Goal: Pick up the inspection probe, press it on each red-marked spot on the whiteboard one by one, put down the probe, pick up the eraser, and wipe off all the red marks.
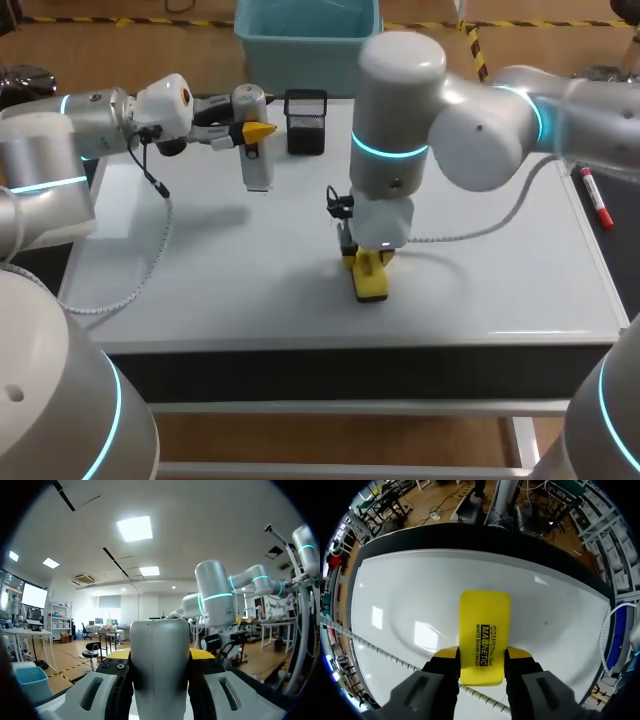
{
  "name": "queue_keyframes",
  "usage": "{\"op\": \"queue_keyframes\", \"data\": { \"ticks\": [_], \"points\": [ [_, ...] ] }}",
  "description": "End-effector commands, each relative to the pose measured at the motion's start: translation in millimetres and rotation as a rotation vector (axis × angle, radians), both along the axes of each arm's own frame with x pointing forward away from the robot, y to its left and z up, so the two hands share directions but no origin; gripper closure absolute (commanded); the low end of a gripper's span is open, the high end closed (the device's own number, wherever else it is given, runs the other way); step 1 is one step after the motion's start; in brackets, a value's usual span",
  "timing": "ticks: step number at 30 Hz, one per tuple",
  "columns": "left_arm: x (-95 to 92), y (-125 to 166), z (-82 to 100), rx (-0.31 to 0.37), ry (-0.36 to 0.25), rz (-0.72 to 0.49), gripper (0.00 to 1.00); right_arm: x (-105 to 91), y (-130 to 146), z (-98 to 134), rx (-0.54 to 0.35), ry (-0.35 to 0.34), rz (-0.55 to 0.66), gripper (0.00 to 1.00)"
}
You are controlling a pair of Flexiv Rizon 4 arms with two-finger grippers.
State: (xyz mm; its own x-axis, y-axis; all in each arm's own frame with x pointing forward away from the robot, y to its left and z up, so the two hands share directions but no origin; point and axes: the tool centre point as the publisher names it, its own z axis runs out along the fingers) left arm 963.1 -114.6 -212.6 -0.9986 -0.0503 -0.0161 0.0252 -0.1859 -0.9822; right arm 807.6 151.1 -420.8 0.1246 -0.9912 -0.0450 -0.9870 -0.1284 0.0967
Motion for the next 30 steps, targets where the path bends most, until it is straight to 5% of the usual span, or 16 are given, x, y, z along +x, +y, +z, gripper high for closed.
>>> {"op": "queue_keyframes", "data": {
  "ticks": [1, 15, 30],
  "points": [
    [0.7, 0, 0.8, -0.001, 0.000, -0.001, 1.00, 6.0, 5, -8, -0.007, 0.012, 0.010, 1.00],
    [0.7, 0, 0.8, -0.001, 0.000, -0.001, 1.00, 6.3, -30, -26, 0.011, 0.049, -0.002, 1.00],
    [0.7, 0, 0.8, -0.001, 0.000, -0.001, 1.00, 21.1, -79, -9, -0.049, -0.036, -0.097, 1.00]
  ]
}}
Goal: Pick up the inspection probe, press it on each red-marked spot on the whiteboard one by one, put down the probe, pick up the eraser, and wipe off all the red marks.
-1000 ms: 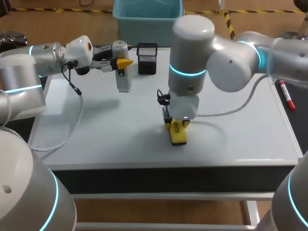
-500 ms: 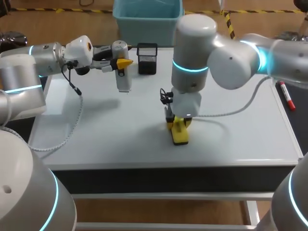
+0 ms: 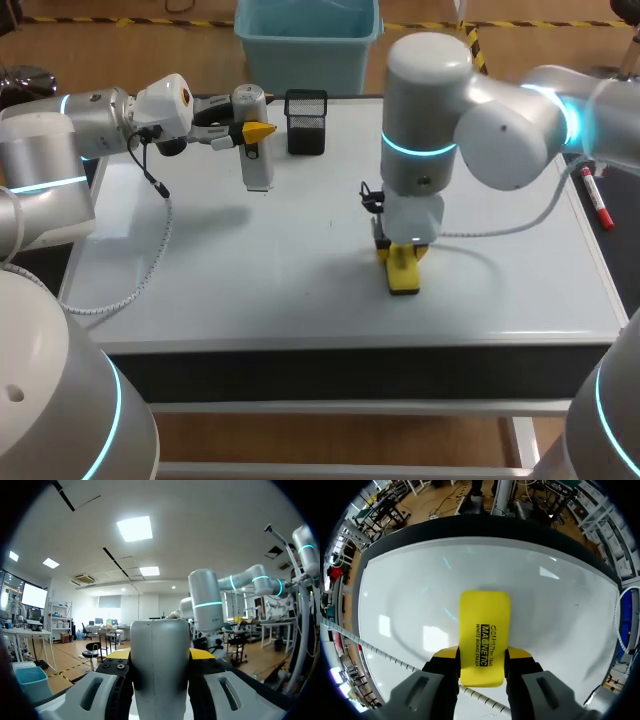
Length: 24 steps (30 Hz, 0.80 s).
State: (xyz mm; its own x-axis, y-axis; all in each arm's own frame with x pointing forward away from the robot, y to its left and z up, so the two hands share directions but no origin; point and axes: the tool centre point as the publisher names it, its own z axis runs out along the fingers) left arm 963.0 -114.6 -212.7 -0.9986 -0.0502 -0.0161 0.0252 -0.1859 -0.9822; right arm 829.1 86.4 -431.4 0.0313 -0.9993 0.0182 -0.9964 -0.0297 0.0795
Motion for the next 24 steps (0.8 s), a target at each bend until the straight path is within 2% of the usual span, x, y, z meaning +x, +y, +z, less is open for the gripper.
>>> {"op": "queue_keyframes", "data": {
  "ticks": [1, 5, 9, 15, 20, 24],
  "points": [
    [0.7, 0, 0.8, -0.001, 0.000, -0.001, 1.00, 0.5, -16, 3, 0.010, -0.016, -0.004, 1.00],
    [0.7, 0, 0.8, -0.001, 0.000, -0.001, 1.00, 5.6, -21, 15, -0.005, -0.018, -0.008, 1.00],
    [0.7, 0, 0.8, -0.001, 0.000, -0.001, 1.00, 17.3, -27, 39, -0.019, 0.011, -0.004, 1.00],
    [0.7, 0, 0.8, -0.001, 0.000, -0.001, 1.00, 46.6, -33, 75, -0.012, -0.004, 0.000, 1.00],
    [0.7, 0, 0.8, -0.001, 0.000, -0.001, 1.00, 72.6, -38, 90, 0.005, -0.025, -0.049, 1.00],
    [0.7, 0, 0.8, -0.001, 0.000, -0.001, 1.00, 72.9, -43, 95, 0.005, -0.049, -0.080, 1.00]
  ]
}}
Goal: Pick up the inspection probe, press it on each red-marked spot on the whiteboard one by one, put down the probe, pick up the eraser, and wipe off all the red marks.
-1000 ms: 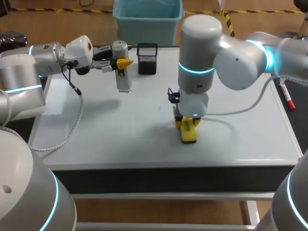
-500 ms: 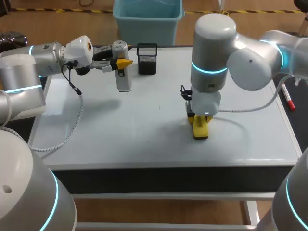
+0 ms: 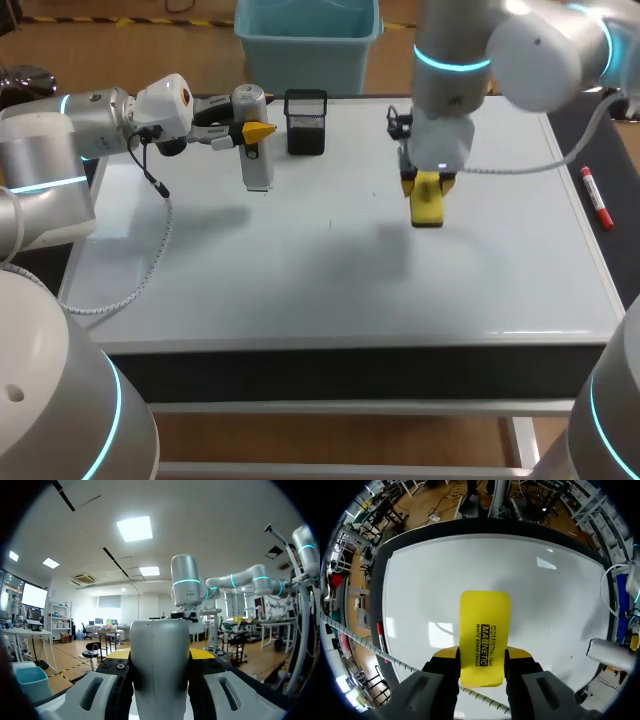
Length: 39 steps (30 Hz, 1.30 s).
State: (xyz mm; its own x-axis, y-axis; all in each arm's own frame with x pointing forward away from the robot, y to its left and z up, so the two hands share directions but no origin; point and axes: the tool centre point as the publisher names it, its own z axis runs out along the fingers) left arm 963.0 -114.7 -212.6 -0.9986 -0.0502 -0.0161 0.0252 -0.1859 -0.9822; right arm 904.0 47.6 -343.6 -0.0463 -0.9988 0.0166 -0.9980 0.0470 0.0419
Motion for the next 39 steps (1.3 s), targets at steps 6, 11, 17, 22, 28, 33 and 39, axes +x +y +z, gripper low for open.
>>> {"op": "queue_keyframes", "data": {
  "ticks": [6, 11, 17, 22, 28, 33, 39],
  "points": [
    [0.8, 0, 0.8, -0.001, 0.000, -0.001, 1.00, -2.0, -5, 8, 0.003, -0.012, -0.003, 1.00],
    [0.8, 0, 0.8, -0.001, 0.000, -0.001, 1.00, -2.0, -5, 8, 0.003, -0.012, -0.003, 1.00],
    [0.8, 0, 0.8, -0.001, 0.000, -0.001, 1.00, 10.2, -2, 2, 0.009, -0.001, -0.001, 1.00],
    [0.8, 0, 0.8, -0.001, 0.000, -0.001, 1.00, 48.5, 15, 0, 0.033, -0.021, 0.024, 1.00],
    [0.8, 0, 0.8, -0.001, 0.000, -0.001, 1.00, 98.2, 32, -6, 0.026, -0.018, 0.075, 1.00],
    [0.8, 0, 0.8, -0.001, 0.000, -0.001, 1.00, 139.8, 41, -8, 0.031, -0.013, 0.092, 1.00],
    [0.8, 0, 0.8, -0.001, 0.000, -0.001, 1.00, 172.0, 46, -10, 0.029, -0.012, 0.096, 1.00]
  ]
}}
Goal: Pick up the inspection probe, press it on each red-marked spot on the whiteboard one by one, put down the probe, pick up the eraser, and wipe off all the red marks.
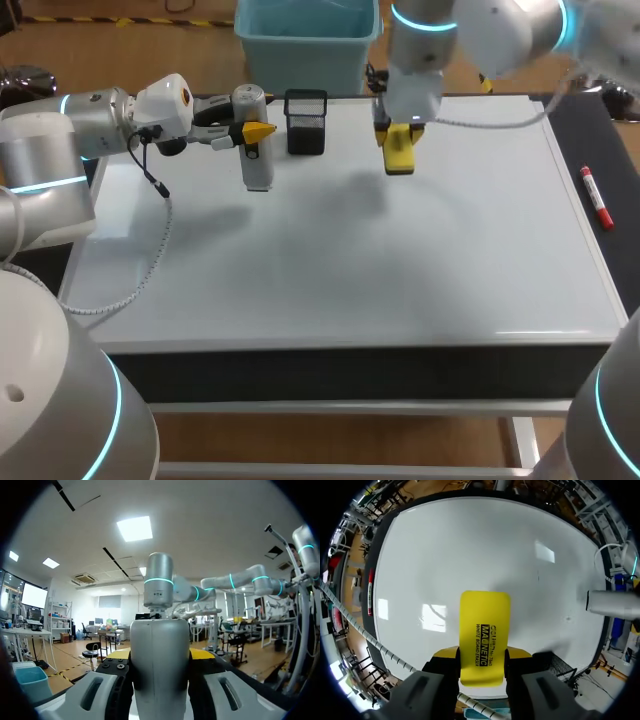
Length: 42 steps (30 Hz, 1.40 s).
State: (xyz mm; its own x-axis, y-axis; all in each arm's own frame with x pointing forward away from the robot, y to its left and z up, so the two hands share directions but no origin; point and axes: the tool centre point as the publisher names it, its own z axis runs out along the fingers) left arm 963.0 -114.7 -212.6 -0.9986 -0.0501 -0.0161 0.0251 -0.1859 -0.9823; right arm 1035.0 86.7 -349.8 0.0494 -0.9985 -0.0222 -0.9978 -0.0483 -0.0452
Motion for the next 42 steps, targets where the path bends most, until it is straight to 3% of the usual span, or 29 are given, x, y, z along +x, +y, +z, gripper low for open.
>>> {"op": "queue_keyframes", "data": {
  "ticks": [1, 9, 19, 42],
  "points": [
    [0.7, 0, 0.8, -0.001, 0.000, -0.001, 1.00, 45.1, 7, -5, -0.011, 0.076, 0.000, 1.00],
    [0.7, 0, 0.8, -0.001, 0.000, -0.001, 1.00, 71.8, 10, -18, 0.003, 0.081, 0.003, 1.00],
    [0.7, 0, 0.8, -0.001, 0.000, -0.001, 1.00, 90.1, 16, -32, 0.010, 0.088, 0.002, 1.00],
    [0.7, 0, 0.8, -0.001, 0.000, -0.001, 1.00, 102.3, 12, -64, 0.008, 0.125, 0.001, 1.00]
  ]
}}
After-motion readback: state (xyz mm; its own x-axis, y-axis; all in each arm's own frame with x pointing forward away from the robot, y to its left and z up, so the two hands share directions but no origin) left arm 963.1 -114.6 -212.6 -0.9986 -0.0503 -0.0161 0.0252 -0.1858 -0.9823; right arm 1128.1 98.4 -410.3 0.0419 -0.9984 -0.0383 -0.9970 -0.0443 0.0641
